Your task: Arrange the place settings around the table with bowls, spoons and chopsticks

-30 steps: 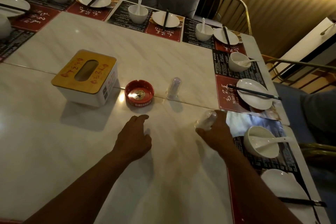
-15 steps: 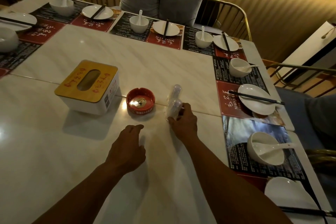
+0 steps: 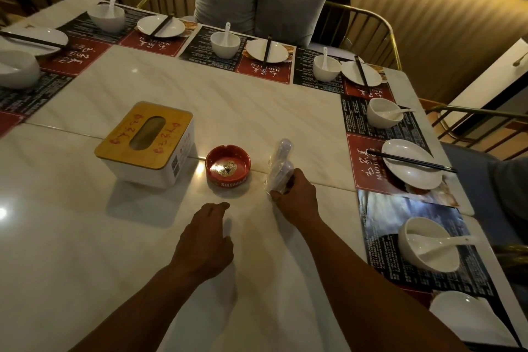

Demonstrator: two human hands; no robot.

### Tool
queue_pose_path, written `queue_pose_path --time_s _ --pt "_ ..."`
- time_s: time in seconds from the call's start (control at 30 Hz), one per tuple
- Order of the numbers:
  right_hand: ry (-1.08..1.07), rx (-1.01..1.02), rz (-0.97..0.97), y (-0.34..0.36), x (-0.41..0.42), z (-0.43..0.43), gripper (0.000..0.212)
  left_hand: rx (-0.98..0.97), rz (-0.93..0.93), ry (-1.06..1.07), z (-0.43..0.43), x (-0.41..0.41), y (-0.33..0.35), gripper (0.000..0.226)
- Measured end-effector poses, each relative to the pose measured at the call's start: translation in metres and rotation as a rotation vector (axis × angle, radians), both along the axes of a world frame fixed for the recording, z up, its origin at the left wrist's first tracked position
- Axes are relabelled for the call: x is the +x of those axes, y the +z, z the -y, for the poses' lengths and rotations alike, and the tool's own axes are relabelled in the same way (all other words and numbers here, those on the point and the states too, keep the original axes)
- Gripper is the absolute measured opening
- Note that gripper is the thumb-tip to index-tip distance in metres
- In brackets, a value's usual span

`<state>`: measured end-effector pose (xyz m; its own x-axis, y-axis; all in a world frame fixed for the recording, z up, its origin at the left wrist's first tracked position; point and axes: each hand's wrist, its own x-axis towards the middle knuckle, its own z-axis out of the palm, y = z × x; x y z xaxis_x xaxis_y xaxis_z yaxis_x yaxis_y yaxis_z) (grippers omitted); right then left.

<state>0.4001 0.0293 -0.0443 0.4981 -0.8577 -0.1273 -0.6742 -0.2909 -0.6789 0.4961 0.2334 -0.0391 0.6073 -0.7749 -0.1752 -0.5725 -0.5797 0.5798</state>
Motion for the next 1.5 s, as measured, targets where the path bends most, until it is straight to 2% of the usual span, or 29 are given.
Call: queue_pose_path --time_s 0.23,0.37,0.67,1.03,1.5 --pt "0.012 0.017 0.0 -0.002 -0.002 -0.003 0.051 0.01 -0.005 0.008 0.003 -0.002 0.005 0.075" --pt "0.011 0.017 0.053 -0.002 0.0 -0.009 0.061 0.0 0.003 -0.002 0.002 -0.003 0.006 0.075" --pt "0.004 -0.026 0.05 -0.001 0.005 -0.013 0.052 0.007 -0.013 0.004 0.002 -0.005 0.007 0.078" --pt "0.008 0.017 0.052 -0.003 0.003 -0.012 0.063 0.007 -0.033 0.016 0.003 -0.009 0.013 0.079" --pt "-0.038 0.11 0.2 -0.002 -0.007 -0.02 0.072 -0.028 -0.015 0.051 -0.007 -0.017 0.012 0.075"
